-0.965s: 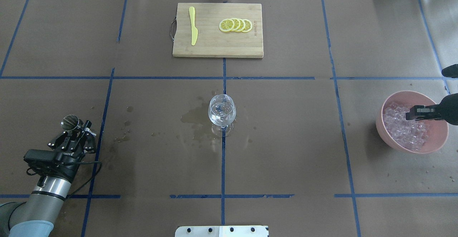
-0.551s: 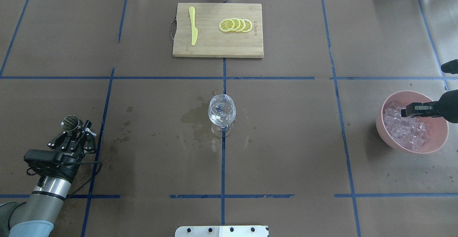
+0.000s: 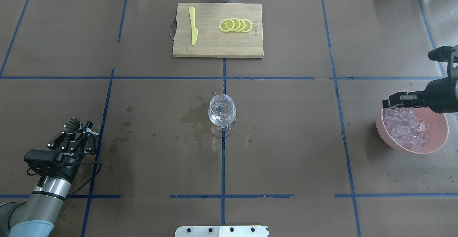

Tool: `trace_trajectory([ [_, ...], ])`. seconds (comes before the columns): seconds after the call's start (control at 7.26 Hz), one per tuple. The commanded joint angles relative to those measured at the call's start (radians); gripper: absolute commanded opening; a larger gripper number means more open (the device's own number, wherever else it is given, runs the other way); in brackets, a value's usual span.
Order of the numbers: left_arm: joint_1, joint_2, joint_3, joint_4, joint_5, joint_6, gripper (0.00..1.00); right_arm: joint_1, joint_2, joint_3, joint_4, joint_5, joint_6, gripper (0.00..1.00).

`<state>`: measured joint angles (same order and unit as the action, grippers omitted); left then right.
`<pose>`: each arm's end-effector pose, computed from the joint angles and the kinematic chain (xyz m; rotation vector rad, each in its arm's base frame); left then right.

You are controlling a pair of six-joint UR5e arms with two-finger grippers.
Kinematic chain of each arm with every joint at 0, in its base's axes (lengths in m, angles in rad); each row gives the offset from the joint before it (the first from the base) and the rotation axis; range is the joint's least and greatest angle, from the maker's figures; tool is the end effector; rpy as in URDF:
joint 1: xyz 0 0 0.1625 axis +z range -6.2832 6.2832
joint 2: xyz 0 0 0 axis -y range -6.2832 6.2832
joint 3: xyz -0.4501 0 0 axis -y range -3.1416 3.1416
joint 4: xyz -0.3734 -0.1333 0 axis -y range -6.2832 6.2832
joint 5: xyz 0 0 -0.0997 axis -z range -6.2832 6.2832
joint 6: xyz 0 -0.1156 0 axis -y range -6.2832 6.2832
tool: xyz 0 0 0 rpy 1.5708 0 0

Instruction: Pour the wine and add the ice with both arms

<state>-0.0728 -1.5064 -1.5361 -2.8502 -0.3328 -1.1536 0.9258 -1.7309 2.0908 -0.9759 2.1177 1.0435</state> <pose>0.3967 -0.2721 0.5708 1.2758 0.7129 -0.4465 -0.1916 -0.3764 0.4510 0.2403 -1.0275 0.0999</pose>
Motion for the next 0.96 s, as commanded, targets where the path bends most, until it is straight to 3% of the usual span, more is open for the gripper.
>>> trace_trajectory([
  [0.0,0.001,0.0,0.001,0.0,0.0,0.0,0.55,-0.002,0.068,0.0,-0.001,0.013,0.05,0.0],
  [0.14,-0.001,0.0,-0.002,-0.001,-0.018,0.0,0.81,-0.002,0.1,-0.003,-0.001,0.027,0.064,0.0],
  [0.28,-0.01,0.005,-0.013,-0.003,-0.052,0.002,0.99,-0.007,0.144,-0.005,-0.006,0.034,0.131,0.0],
  [0.83,-0.021,0.081,-0.119,0.0,-0.202,0.029,0.99,-0.07,0.325,-0.026,-0.013,0.033,0.236,0.0],
])
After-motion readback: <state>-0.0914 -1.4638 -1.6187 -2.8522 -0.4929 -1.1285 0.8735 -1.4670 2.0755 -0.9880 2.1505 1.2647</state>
